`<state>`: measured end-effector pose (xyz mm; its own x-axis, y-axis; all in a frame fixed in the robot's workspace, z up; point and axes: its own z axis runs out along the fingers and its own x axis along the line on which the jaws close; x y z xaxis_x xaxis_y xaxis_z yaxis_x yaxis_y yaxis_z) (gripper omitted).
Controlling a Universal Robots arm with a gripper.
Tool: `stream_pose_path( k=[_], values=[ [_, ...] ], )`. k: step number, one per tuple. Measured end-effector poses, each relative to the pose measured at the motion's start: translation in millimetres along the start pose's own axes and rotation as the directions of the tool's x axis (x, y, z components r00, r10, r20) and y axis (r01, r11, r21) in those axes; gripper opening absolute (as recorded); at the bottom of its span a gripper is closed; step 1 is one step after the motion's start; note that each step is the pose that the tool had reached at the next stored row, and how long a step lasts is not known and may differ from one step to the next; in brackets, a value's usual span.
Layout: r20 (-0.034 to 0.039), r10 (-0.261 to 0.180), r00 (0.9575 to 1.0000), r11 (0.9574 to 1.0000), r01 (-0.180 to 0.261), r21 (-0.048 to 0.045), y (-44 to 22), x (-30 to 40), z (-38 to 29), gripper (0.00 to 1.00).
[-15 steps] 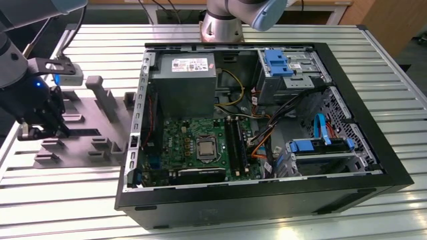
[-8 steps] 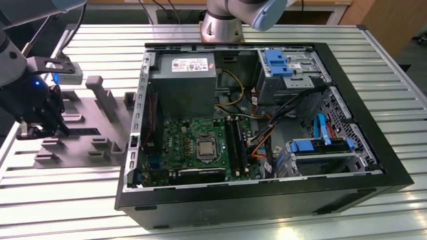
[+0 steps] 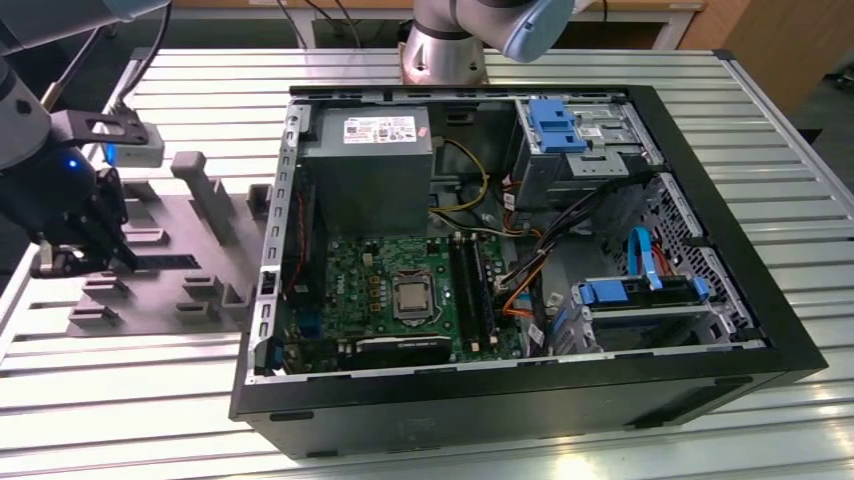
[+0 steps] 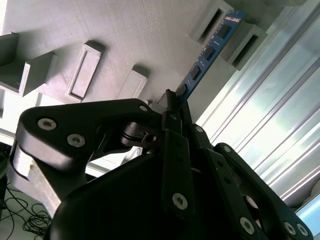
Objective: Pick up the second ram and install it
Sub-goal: 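Pick up the second ram and move it above second insertion slot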
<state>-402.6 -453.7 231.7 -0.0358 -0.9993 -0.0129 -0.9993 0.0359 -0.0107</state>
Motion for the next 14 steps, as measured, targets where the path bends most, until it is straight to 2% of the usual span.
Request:
stream_pose_path(
  k=[14],
  values=[
    [0.0001, 0.0, 1.0, 1.0, 0.0, 0.0, 0.0, -0.1, -5.1, 0.14]
  ],
)
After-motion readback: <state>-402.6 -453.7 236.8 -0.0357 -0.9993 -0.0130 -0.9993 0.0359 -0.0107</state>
